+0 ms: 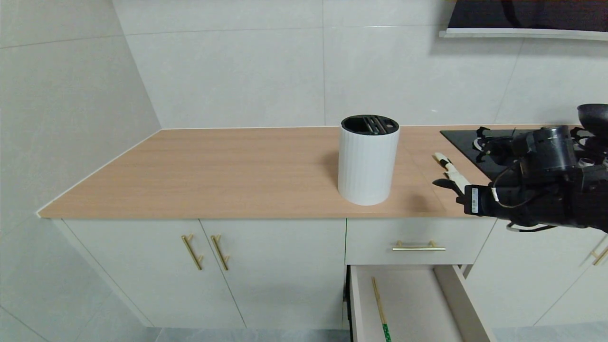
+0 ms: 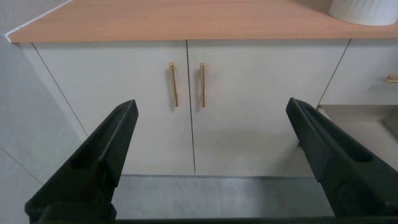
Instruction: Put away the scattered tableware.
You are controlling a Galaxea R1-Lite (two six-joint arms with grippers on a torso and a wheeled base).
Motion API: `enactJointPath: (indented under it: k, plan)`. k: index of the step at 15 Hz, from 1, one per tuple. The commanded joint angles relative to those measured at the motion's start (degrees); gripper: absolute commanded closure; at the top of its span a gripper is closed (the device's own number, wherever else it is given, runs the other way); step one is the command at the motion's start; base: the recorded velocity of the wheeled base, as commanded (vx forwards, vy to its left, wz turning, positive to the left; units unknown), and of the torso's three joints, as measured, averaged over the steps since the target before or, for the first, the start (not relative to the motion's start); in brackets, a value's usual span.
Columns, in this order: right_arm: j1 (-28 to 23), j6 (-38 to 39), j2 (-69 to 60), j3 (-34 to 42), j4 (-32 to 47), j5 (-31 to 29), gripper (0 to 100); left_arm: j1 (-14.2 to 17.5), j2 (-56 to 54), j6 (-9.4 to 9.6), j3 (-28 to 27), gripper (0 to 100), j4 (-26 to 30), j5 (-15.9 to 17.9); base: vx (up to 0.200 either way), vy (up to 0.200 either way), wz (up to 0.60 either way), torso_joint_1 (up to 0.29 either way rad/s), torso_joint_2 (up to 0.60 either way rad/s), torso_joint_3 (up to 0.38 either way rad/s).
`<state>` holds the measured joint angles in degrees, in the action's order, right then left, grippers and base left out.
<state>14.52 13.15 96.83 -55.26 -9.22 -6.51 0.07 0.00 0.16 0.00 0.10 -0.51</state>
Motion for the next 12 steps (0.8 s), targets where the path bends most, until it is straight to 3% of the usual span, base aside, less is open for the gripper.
enactJointPath:
  k: [1,5,12]
  plan:
    - [0.7,0.1,-4.3,5.2,-0.1,-0.1,100,0.0,0.0,0.02,0.0,0,0.0,0.0,0.0,0.0,0.0,0.0,0.0,0.0]
    - [2.7,0.3,-3.8,10.4,-0.4,0.0,100,0.0,0.0,0.02,0.0,0,0.0,0.0,0.0,0.0,0.0,0.0,0.0,0.0]
    - [3.7,-0.1,-1.5,12.5,-4.0,-0.2,100,0.0,0.0,0.02,0.0,0,0.0,0.0,0.0,0.0,0.0,0.0,0.0,0.0]
